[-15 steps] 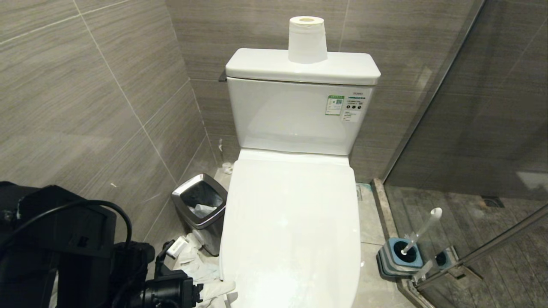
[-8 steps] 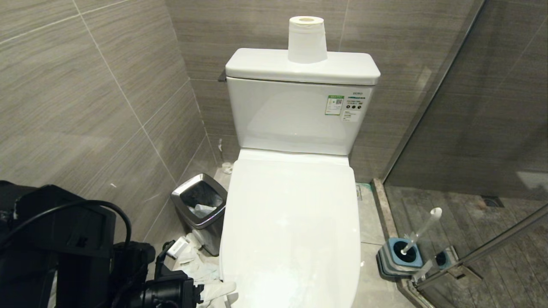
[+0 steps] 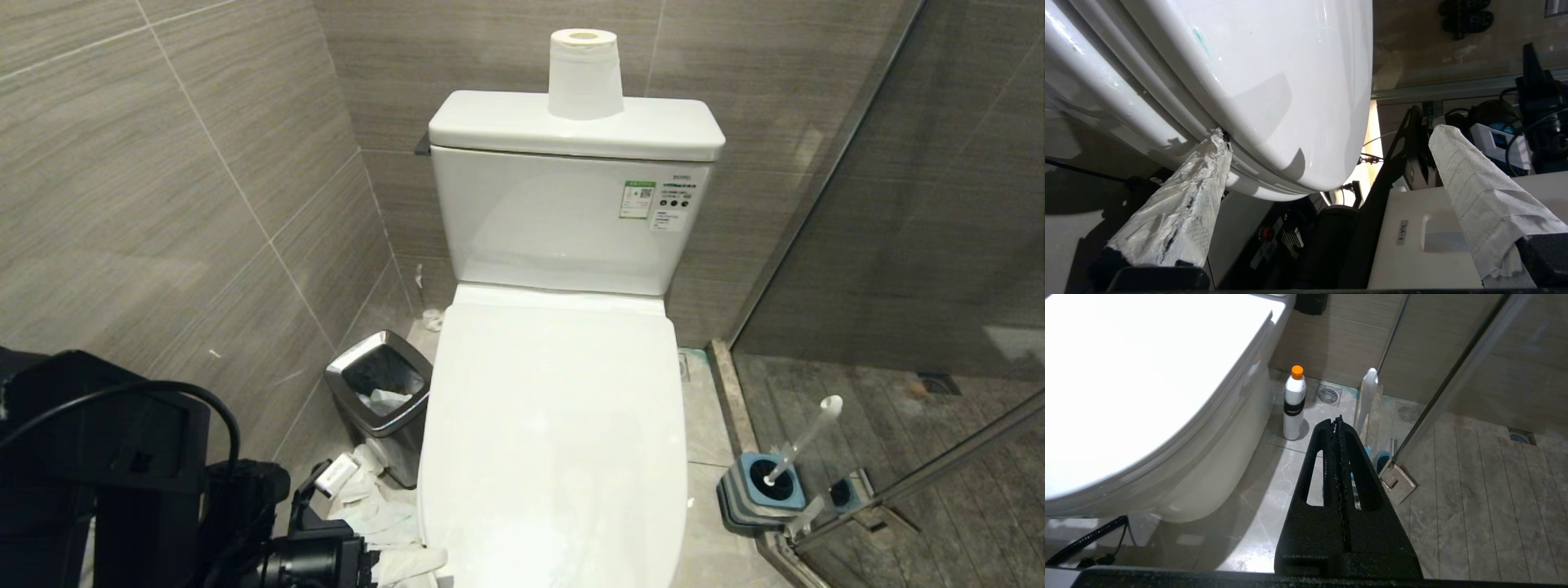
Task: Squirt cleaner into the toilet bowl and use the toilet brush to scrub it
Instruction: Use the left hand to lift the toilet lid slightly
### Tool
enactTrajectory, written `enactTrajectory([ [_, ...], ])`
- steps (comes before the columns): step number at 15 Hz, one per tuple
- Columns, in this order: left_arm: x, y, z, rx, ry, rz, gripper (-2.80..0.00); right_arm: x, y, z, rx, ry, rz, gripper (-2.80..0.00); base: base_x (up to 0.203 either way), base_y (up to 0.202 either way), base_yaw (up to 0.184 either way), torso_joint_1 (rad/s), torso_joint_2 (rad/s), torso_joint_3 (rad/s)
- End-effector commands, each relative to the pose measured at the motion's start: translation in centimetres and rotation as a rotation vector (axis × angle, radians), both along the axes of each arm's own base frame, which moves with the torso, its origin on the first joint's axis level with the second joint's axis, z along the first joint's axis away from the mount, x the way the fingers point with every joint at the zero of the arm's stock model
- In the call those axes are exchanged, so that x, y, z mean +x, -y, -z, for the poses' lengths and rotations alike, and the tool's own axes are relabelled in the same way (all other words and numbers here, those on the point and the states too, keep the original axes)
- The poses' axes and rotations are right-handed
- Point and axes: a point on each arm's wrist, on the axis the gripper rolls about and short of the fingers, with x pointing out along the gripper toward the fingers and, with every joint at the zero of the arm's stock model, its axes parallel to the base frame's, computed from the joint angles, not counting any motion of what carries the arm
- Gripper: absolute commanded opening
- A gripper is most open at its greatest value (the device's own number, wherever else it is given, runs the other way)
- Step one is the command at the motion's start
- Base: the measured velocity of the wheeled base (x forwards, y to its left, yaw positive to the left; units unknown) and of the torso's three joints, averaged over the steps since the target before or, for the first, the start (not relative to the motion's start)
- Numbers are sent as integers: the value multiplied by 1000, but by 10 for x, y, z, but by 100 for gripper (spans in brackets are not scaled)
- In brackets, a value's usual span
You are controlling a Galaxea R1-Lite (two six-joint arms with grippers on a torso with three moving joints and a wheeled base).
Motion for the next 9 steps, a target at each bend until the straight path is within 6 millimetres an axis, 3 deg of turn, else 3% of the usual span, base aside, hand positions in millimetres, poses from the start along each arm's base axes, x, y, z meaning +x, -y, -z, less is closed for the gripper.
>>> enactTrajectory([
  [1, -2, 0, -5, -15, 16, 14, 0, 1, 0, 3, -1, -12, -1, -280, 0, 0, 0, 0, 0, 0],
  [9, 7, -13, -2, -3, 33, -57, 0, 1, 0, 4, -1, -12, -1, -280, 0, 0, 0, 0, 0, 0],
])
